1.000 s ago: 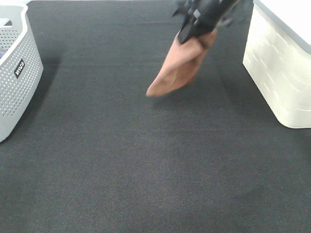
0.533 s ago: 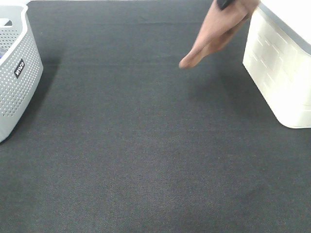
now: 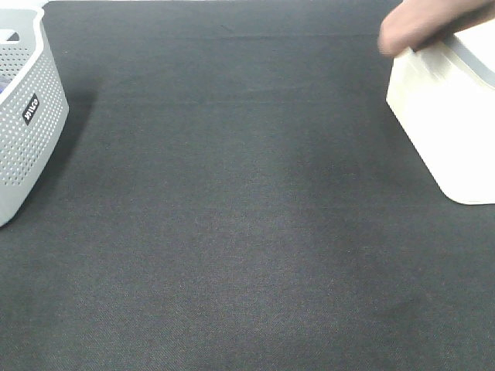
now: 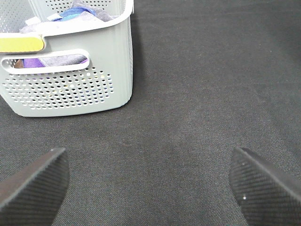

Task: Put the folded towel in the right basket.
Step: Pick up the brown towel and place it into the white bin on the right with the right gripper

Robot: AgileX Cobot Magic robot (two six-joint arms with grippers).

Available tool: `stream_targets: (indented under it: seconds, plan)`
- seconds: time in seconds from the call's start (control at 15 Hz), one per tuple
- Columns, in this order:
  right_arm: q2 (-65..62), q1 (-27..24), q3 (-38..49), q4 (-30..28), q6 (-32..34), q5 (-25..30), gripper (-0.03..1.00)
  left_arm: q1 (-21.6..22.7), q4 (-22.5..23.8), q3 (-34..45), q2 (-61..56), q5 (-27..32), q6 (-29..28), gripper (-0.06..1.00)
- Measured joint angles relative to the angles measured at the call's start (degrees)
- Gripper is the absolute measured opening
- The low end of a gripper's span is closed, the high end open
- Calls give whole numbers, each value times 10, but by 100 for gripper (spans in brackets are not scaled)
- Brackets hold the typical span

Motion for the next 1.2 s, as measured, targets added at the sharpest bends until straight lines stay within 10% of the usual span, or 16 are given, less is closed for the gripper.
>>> stream_targets:
  seconds: [0.4,0.8,1.2]
  plan:
    - [0,-138,0,37,15,-13,1,0,0,0,0,0,0,87]
    - [46,-140,-1,78,14,14,4,0,0,0,0,0,0,87]
    - [55,-140,-1,112,28,48,68,0,0,0,0,0,0,87]
